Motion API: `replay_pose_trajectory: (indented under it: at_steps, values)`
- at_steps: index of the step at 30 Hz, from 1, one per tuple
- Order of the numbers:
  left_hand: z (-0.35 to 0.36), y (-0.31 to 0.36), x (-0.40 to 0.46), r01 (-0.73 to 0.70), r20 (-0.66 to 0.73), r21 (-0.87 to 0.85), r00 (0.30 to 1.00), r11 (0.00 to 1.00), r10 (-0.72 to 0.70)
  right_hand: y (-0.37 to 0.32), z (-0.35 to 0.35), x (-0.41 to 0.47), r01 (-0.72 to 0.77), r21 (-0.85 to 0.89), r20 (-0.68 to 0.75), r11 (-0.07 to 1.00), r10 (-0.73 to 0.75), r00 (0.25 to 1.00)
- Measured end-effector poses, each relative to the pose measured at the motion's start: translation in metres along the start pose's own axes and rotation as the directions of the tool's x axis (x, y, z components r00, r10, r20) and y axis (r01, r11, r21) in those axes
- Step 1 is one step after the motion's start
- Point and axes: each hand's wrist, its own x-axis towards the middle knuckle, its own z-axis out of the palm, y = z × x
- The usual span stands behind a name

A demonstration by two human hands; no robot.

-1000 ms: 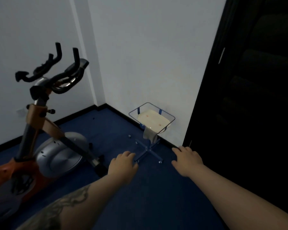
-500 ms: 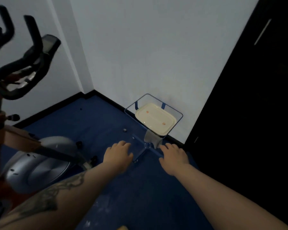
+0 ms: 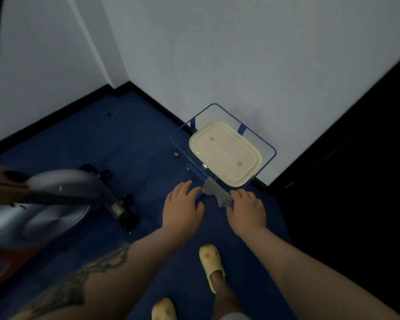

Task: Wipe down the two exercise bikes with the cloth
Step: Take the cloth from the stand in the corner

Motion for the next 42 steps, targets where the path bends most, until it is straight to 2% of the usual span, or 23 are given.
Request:
replay_pose_trajectory:
  at_steps: [4,9,14,18,23,31,34,38,42]
  values:
    - [0.023,0.003,0.046,0.097,0.019,-0.026,0.995,0.995,-0.096,0.020,0.020,0.052,0.039,-0.044,0.024,0.998,-0.037,0.999]
    - [0.056,0.008,0.086,0.150,0.046,-0.102,0.988,0.983,-0.146,0.037,0.055,0.102,0.069,-0.060,0.138,0.996,-0.060,0.989]
    - [0.078,-0.005,0.099,0.280,0.089,-0.194,0.960,0.940,-0.267,0.034,0.093,0.122,0.135,-0.061,0.245,0.989,-0.116,0.963]
    - [0.085,-0.016,0.093,0.329,0.104,-0.202,0.944,0.922,-0.314,0.034,0.107,0.126,0.073,-0.006,0.161,0.997,-0.071,0.984]
    - [0.080,-0.026,0.091,0.374,0.088,-0.232,0.927,0.898,-0.364,0.042,0.106,0.134,0.057,0.096,0.152,0.994,-0.071,0.986]
    - [0.044,-0.041,0.063,0.392,0.027,-0.231,0.917,0.890,-0.397,0.002,0.054,0.116,0.327,0.153,-0.090,0.933,-0.316,0.944]
    - [0.022,-0.059,0.027,0.413,-0.002,-0.218,0.906,0.884,-0.424,-0.027,0.028,0.101,0.479,0.123,-0.144,0.869,-0.462,0.875]
    - [-0.012,-0.092,-0.042,0.496,-0.075,-0.190,0.853,0.847,-0.517,-0.083,0.000,0.067,0.762,0.026,-0.245,0.647,-0.735,0.632]
    - [-0.035,-0.125,-0.122,0.610,-0.128,-0.303,0.735,0.732,-0.665,-0.149,-0.011,0.019,0.893,0.024,-0.256,0.450,-0.860,0.441]
